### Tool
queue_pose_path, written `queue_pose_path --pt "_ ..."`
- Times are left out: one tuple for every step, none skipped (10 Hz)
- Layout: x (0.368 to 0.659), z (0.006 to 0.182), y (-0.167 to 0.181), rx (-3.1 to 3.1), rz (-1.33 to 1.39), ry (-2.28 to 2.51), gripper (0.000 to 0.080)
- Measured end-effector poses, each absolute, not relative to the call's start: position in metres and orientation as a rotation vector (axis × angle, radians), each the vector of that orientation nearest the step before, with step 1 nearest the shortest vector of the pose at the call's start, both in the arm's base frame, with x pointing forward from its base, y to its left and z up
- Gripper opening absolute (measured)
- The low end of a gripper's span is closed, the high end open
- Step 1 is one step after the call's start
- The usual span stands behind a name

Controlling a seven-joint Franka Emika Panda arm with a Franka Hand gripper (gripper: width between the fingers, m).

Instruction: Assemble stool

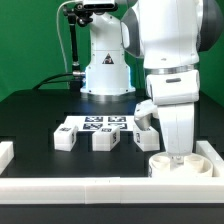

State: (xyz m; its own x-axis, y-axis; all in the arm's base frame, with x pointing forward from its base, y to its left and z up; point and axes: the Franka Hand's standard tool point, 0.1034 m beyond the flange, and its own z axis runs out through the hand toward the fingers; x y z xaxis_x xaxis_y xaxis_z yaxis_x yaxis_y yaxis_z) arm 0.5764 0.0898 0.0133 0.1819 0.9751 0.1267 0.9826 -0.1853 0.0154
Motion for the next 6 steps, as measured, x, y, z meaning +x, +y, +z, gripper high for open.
queue_pose_path --pt "0.576 0.013 0.089 -2.361 -0.165 -1.959 0.0088" --pt "0.576 0.013 0.089 -2.362 -0.165 -1.958 0.0253" --pt "0.577 0.017 0.088 -2.367 -0.169 -1.959 0.0253" --pt "0.579 0.029 0.086 -2.374 -0.174 -1.963 0.0453" --pt "0.579 0.045 0.085 -2.389 -0.172 -1.957 0.0576" --pt "0.580 0.054 0.085 -2.405 -0.179 -1.948 0.0576"
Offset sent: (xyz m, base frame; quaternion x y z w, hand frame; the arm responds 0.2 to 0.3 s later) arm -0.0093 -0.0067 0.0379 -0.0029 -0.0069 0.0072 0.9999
